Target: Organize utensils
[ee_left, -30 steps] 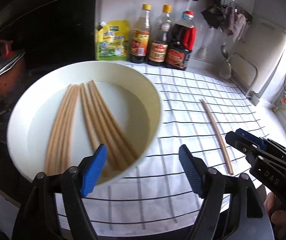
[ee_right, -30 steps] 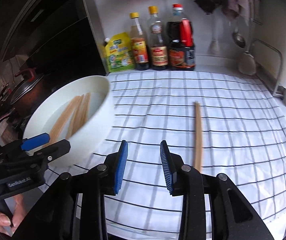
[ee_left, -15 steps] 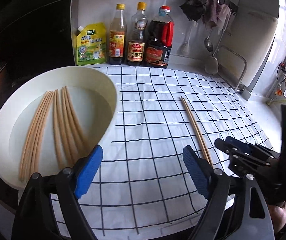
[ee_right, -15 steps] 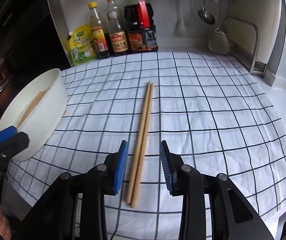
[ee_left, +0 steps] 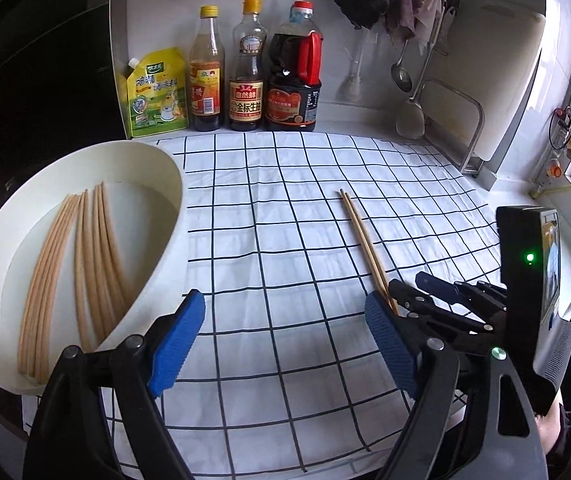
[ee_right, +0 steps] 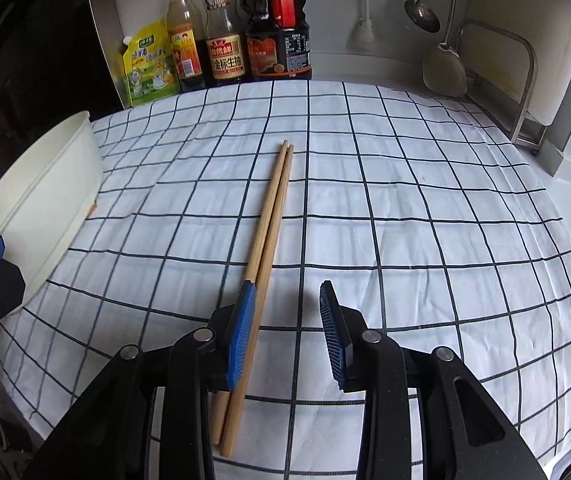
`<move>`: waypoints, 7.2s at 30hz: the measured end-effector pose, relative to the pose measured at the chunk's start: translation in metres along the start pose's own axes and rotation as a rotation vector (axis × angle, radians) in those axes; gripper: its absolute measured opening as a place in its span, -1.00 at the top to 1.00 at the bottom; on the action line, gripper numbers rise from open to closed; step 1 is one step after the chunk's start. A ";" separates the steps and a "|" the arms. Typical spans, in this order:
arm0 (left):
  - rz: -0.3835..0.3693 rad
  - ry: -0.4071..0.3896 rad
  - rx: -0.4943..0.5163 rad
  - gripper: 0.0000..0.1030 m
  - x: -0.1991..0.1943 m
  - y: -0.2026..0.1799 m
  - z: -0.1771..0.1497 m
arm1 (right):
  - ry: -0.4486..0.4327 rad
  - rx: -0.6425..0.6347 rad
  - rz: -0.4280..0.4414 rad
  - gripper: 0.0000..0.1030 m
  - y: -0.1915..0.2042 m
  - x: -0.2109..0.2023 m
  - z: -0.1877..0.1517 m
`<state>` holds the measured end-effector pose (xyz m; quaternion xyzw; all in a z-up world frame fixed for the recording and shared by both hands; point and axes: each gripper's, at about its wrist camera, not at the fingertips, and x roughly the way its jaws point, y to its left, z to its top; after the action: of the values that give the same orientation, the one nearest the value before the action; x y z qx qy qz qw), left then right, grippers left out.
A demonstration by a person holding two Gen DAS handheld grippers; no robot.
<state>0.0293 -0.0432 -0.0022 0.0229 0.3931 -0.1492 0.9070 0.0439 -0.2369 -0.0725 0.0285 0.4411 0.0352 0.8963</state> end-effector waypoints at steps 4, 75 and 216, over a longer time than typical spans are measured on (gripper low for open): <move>0.001 0.010 0.004 -0.57 0.005 -0.004 -0.001 | 0.002 -0.023 -0.005 0.37 0.003 0.002 0.000; 0.002 0.189 0.101 0.86 0.101 -0.086 -0.002 | -0.009 -0.024 -0.017 0.87 -0.059 -0.011 -0.014; 0.354 -0.095 -0.228 -0.88 -0.091 0.187 -0.019 | -0.176 -0.124 0.211 -0.06 0.220 -0.072 0.020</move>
<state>0.0106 0.1613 0.0363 -0.0183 0.3542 0.0572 0.9332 0.0078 -0.0243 0.0147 0.0223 0.3525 0.1537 0.9228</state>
